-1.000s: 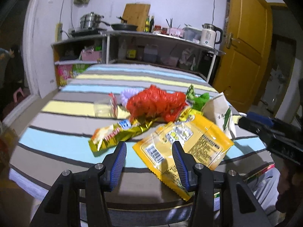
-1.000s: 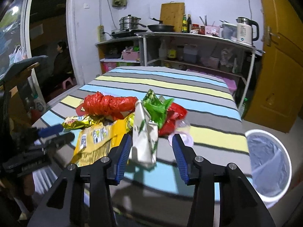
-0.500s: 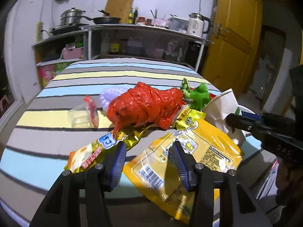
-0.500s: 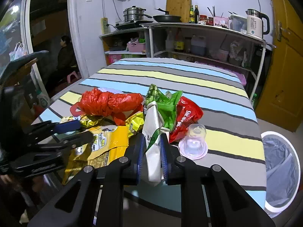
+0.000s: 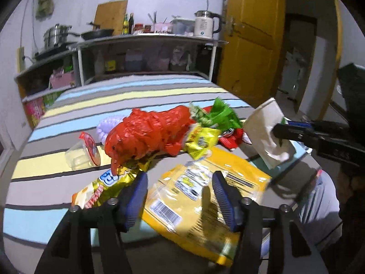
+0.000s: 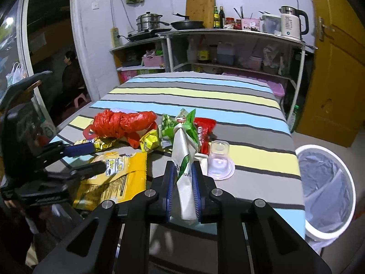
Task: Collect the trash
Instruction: 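Grasp the yellow chip bag with the left tool while the right tool lifts the carton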
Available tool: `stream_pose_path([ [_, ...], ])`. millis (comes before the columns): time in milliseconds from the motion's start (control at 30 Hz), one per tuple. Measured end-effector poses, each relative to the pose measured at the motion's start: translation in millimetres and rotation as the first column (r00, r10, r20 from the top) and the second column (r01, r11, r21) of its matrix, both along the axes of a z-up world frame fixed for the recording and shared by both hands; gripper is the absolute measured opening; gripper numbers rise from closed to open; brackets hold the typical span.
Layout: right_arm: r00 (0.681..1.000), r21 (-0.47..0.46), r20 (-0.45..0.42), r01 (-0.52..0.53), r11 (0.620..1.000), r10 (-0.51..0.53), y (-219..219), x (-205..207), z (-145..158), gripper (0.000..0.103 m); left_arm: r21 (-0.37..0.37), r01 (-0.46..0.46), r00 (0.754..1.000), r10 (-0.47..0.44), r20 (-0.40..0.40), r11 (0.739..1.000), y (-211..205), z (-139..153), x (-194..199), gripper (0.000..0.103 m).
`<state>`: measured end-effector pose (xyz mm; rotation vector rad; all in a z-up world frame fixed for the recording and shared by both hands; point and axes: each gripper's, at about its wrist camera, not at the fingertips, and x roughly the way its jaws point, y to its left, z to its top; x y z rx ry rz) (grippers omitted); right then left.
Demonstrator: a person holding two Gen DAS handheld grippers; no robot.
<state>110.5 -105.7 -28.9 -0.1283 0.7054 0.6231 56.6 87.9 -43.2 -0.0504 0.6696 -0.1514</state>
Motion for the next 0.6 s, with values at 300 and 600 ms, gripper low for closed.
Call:
stream_pose_path([
  [300, 1.000, 0.016, 0.022, 0.019, 1.000, -0.019, -16, -14, 7, 0.015, 0.108, 0.089, 0.996, -0.091, 0.013, 0.990, -52, -4, -22, 0.059],
  [600, 0.999, 0.035, 0.030, 0.034, 0.999, -0.035, -30, -24, 9, 0.015, 0.237, 0.044, 0.999, -0.044, -0.009, 0.971, -82, -20, -18, 0.039],
])
